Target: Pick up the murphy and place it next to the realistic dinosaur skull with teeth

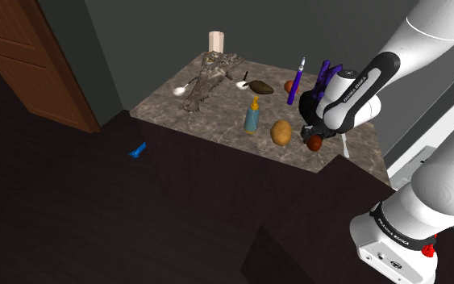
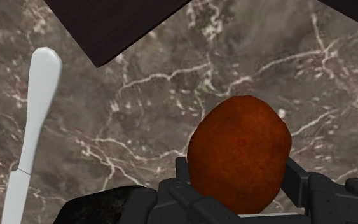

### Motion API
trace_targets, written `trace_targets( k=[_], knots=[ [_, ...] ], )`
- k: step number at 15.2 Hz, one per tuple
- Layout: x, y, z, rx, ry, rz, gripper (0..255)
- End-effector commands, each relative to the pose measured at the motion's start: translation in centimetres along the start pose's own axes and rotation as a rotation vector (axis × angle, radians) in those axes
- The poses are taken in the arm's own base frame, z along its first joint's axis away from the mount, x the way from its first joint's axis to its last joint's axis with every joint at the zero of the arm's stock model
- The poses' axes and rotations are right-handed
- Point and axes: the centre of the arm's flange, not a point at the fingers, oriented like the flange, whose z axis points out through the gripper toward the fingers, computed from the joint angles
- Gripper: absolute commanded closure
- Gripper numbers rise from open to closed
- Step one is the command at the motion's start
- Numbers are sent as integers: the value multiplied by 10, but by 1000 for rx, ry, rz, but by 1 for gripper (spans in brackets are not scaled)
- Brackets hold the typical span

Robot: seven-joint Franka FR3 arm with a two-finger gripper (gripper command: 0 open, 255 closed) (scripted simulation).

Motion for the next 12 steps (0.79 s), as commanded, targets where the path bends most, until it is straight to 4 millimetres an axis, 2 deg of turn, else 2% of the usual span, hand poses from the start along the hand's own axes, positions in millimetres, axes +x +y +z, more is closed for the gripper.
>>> trace_targets(
  k=[1,9,12],
  knots=[
    [0,0,0,0,0,0,255],
    [0,0,0,0,0,0,255],
    [2,1,-16,0,0,0,255]
  ],
)
